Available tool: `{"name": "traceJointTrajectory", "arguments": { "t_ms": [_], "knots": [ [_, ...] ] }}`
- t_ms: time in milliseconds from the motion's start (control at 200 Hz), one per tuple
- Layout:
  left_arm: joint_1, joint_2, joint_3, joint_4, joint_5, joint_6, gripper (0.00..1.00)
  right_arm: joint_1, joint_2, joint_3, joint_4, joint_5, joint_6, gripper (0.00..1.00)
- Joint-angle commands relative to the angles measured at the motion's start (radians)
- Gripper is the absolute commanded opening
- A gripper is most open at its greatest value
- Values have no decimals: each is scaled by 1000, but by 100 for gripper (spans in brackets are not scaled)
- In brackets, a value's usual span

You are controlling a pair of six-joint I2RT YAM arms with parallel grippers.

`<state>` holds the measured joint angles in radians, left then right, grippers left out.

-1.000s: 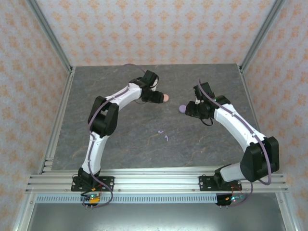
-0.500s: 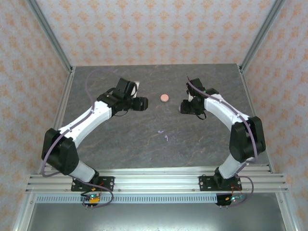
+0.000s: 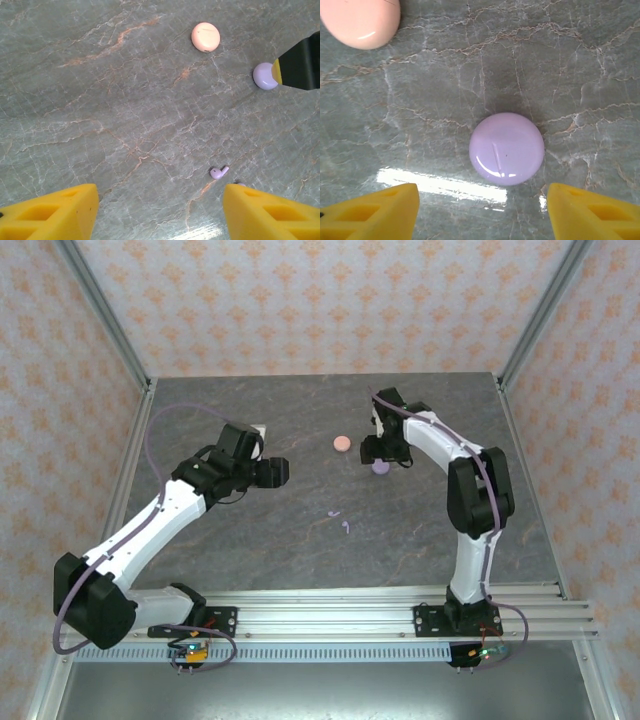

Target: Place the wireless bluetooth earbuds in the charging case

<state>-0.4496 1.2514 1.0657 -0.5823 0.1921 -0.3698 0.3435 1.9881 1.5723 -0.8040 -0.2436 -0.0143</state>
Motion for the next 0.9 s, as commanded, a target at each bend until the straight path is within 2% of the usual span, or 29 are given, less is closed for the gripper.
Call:
{"name": "traceJointTrajectory", "arguments": {
  "t_ms": [0,420,601,896],
  "knots": [
    [-4,-2,-9,-24,-25,-20,66,-9,44,55,-76,54,-30,71],
    [-3,-14,-10,-35,-26,-14,66,-15,193,205,-154,92,-23,72],
    [-4,-12,-14,-30,-24,-17,66,-19,237,239,-174,76,-21,70],
    [-4,-4,-15,-29,-23,-19,66,-21,259,238,-183,43,13,53]
  ]
}}
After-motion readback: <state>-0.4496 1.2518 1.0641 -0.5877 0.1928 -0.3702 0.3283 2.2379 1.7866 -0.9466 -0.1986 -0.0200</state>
